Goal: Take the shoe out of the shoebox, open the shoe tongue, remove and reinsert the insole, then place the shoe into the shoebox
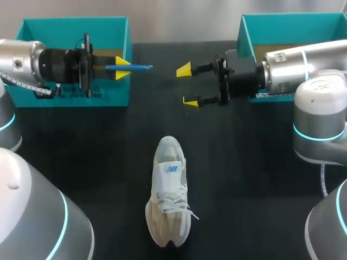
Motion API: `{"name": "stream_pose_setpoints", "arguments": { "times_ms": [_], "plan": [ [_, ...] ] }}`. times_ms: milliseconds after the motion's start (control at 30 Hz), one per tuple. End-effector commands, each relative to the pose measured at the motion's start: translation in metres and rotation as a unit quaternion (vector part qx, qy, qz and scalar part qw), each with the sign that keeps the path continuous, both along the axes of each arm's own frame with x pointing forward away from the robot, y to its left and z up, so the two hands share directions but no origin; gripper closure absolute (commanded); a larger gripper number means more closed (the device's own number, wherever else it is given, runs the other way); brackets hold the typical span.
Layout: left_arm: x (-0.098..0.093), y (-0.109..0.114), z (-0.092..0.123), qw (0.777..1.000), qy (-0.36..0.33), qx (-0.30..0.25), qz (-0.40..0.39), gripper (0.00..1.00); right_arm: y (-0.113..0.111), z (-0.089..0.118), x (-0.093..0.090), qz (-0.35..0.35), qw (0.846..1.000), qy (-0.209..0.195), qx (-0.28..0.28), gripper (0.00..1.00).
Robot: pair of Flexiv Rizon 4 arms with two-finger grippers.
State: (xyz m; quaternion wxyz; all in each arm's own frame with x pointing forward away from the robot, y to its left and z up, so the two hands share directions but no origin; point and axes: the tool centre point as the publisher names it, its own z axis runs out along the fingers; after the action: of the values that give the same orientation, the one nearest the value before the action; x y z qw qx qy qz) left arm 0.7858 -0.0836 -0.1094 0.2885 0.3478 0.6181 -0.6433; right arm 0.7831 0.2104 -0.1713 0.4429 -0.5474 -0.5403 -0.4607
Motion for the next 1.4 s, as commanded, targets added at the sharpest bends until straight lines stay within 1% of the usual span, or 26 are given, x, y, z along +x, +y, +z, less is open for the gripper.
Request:
{"name": "stream_pose_setpoints", "arguments": {
  "times_ms": [33,100,167,233,667,700,767,800,867,933,967,1033,1133,1167,1233,1400],
  "plan": [
    [0.01,0.003,-0.01,0.991,-0.117,-0.061,-0.018,1.0,0.002,0.0,0.0,-0.001,1.0,0.0,-0.001,0.0],
    [0.012,0.004,-0.014,0.983,-0.153,-0.094,-0.025,1.0,0.002,0.0,0.0,-0.001,1.0,0.0,-0.001,0.0],
    [0.013,0.001,-0.021,0.977,-0.176,-0.112,-0.035,1.0,0.002,0.0,0.0,-0.001,1.0,0.0,-0.001,0.0],
    [0.014,-0.003,-0.025,0.972,-0.205,-0.113,-0.04,1.0,0.002,0.0,0.0,-0.001,1.0,0.0,-0.001,0.0],
    [0.014,-0.003,-0.025,0.972,-0.205,-0.113,-0.04,1.0,0.002,0.0,0.0,-0.001,1.0,0.0,-0.001,0.0],
    [0.012,-0.005,-0.027,0.969,-0.232,-0.079,-0.031,1.0,0.002,0.0,0.0,-0.001,1.0,0.0,-0.001,0.0],
    [0.011,-0.006,-0.031,0.97,-0.23,-0.071,-0.026,1.0,0.002,0.0,0.0,-0.001,1.0,0.0,-0.001,0.0],
    [0.012,-0.007,-0.034,0.969,-0.241,-0.05,-0.01,1.0,0.002,0.0,0.0,-0.001,1.0,0.0,-0.001,0.0],
    [0.013,-0.007,-0.038,0.97,-0.238,-0.049,-0.007,1.0,0.002,0.0,0.0,-0.001,1.0,0.0,-0.001,0.0],
    [0.014,-0.005,-0.04,0.964,-0.264,-0.028,0.013,1.0,0.005,-0.001,-0.001,0.009,1.0,-0.017,0.011,0.0],
    [0.014,-0.004,-0.041,0.962,-0.269,-0.04,0.014,1.0,0.007,-0.003,-0.002,0.014,1.0,-0.019,0.014,0.0],
    [0.016,-0.003,-0.041,0.955,-0.293,-0.035,0.025,1.0,0.012,-0.009,-0.001,0.021,0.999,-0.014,0.023,0.0],
    [0.016,-0.003,-0.043,0.949,-0.311,-0.039,0.027,1.0,0.02,-0.014,-0.002,0.034,0.999,-0.014,0.036,0.0],
    [0.016,-0.004,-0.045,0.951,-0.305,-0.042,0.028,1.0,0.022,-0.017,-0.002,0.036,0.998,-0.014,0.041,0.0],
    [0.016,-0.006,-0.048,0.946,-0.32,-0.027,0.036,1.0,0.025,-0.02,-0.003,0.038,0.998,-0.021,0.051,0.0],
    [0.016,-0.009,-0.051,0.947,-0.318,-0.023,0.034,1.0,0.033,-0.019,-0.005,0.037,0.997,-0.035,0.055,0.0]
  ]
}}
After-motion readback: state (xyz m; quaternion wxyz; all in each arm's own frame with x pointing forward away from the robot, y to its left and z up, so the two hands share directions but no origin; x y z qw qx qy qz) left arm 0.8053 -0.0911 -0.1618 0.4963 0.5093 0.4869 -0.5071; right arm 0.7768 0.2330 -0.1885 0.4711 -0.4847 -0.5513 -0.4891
